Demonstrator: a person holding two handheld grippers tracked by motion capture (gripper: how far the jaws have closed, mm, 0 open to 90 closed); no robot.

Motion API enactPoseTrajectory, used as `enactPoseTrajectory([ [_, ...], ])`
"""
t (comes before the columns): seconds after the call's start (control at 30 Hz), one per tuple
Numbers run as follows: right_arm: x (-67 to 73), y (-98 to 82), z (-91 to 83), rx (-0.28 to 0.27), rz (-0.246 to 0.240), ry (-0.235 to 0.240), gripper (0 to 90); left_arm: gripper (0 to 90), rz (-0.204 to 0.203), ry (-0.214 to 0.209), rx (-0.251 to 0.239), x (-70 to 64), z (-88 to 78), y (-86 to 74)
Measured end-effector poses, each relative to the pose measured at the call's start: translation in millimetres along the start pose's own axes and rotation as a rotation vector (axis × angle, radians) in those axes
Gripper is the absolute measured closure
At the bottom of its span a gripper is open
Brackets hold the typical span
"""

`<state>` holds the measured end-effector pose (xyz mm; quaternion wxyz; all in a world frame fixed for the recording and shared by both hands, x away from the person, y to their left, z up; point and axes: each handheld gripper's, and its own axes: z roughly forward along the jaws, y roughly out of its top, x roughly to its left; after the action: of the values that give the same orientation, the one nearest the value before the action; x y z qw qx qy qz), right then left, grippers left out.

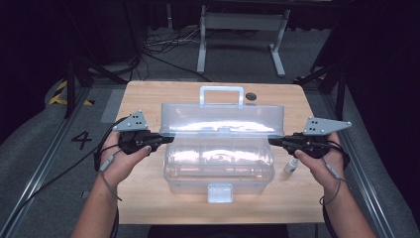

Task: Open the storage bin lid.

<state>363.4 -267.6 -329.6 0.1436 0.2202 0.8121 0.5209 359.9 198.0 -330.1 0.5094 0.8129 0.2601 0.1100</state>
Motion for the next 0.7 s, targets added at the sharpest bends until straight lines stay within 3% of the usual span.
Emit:
enactPoseTrajectory([
  [0.33,-5.0,7.4,2.2,-0.046,0.017,-0.035,90.0,90.0,-0.008,0.032,-0.013,5.2,0.5,10.7],
  [0.7,-15.3,22.3,5.1,-0.04,0.014,-0.061,90.0,90.0,-0.001,0.067,-0.006,13.8,2.1,25.5],
])
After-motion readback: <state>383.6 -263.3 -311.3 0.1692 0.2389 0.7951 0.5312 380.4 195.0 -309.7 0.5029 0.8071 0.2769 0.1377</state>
